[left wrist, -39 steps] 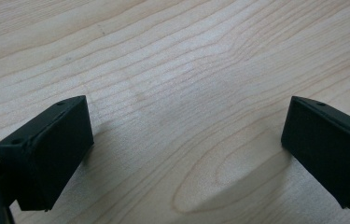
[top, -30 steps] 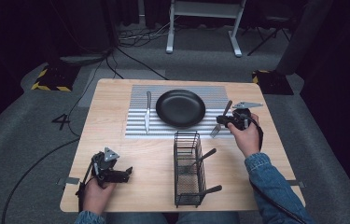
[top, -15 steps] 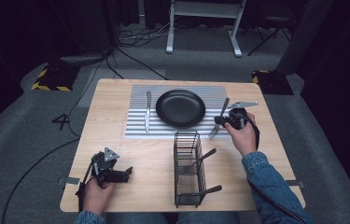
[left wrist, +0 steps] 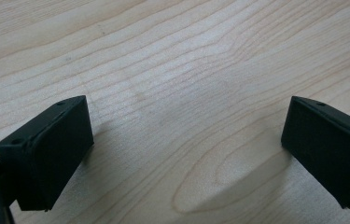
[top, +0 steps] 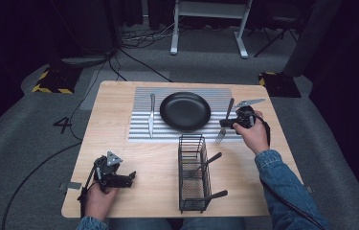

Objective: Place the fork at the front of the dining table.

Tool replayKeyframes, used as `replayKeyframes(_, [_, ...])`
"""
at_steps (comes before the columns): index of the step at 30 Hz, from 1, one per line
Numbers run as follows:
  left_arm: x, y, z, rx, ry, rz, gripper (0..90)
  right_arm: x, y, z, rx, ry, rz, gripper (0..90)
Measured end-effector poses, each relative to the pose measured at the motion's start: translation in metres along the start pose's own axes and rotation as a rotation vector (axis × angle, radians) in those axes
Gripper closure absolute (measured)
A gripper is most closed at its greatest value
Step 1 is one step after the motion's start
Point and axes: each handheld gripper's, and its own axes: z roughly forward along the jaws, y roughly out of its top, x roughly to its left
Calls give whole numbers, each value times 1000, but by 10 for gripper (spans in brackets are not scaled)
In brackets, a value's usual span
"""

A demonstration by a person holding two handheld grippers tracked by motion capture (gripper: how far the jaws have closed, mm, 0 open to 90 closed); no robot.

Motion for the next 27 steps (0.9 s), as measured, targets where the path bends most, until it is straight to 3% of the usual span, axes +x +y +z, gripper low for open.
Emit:
replayKeyframes(5, [0,0,0,1,-1,-1,23,-2,-2,6,4,29,14,870])
replayKeyframes(11, [0,0,0,1,-1,-1,23,-12,-9,15,9,51,64,860])
replayKeyframes(27, [0,0,0,0,-1,-1,23,-32,-25,26,47,-10,153,741])
